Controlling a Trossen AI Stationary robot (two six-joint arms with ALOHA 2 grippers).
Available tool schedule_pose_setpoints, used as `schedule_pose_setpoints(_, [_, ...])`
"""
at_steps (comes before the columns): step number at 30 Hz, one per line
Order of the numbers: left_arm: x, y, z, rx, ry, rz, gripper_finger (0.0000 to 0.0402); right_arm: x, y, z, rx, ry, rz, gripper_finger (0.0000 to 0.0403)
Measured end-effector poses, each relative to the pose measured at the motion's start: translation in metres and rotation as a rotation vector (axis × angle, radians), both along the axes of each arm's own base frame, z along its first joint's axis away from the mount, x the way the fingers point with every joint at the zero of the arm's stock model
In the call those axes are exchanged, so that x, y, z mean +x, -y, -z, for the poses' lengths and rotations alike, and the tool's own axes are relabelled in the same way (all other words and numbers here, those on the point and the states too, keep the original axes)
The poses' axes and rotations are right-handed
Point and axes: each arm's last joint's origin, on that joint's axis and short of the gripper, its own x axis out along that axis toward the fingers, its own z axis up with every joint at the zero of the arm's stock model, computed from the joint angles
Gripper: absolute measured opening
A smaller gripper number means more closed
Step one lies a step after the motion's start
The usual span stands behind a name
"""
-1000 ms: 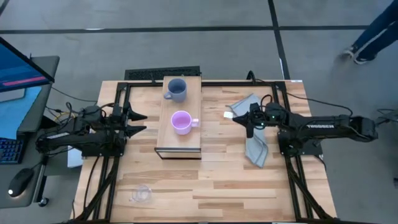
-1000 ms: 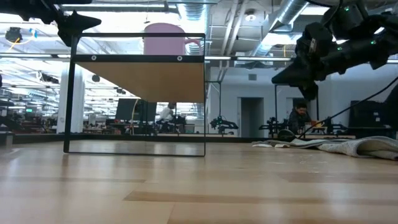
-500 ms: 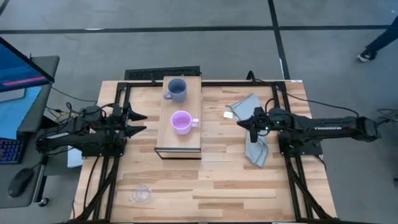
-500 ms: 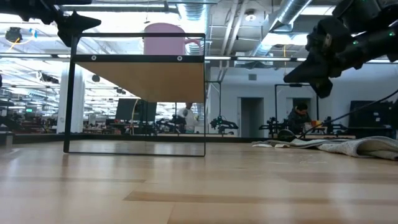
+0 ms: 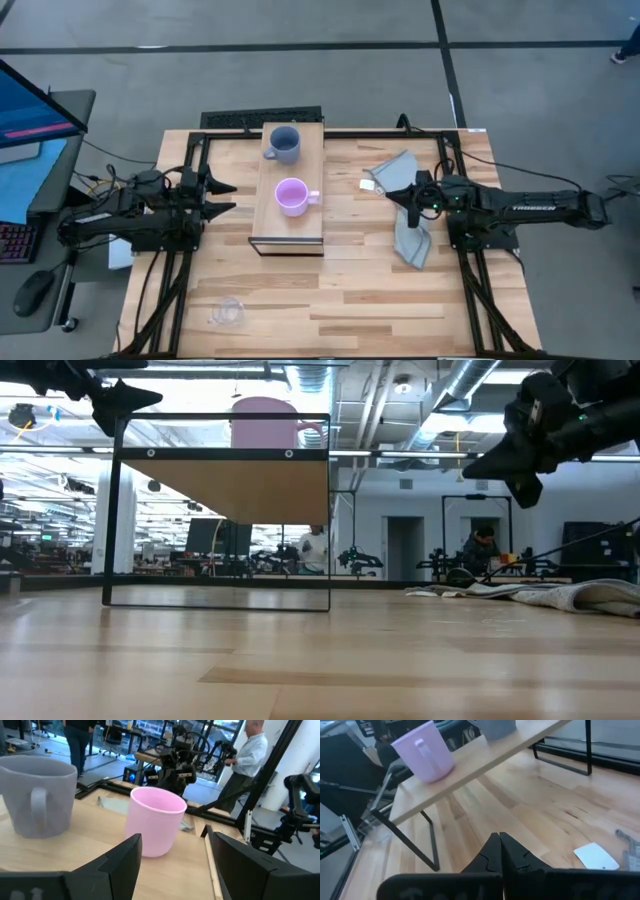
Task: Stack small to large cups/mugs on shelf
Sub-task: Put the pink mug on the shelf
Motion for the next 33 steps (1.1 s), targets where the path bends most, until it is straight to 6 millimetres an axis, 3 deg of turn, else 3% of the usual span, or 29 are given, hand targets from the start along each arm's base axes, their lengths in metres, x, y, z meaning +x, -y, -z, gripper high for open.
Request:
schedule_pose_setpoints(6, [0.000, 0.000, -0.007, -0.035, 0.075, 0.001, 0.0234, 0.000, 0.000, -0.001, -0.001, 0.005, 0.000, 0.0006])
schedule_pose_setpoints(19, [0.000, -0.001, -0.010, 0.101, 0.093, -0.021, 0.0234, 0.000, 0.000, 0.000, 0.022, 0.009, 0.002, 0.0006])
schedule_pose_setpoints(26, [0.000, -0.001, -0.010, 0.126, 0.090, -0.019, 0.0234, 0.004, -0.001, -0.012, 0.069, 0.149, 0.000, 0.0006])
schedule_pose_setpoints(33, [0.000, 0.006, -0.010, 0.054, 0.102, 0.200, 0.0234, 0.004, 0.002, -0.013, -0.007, 0.146, 0.007, 0.0006])
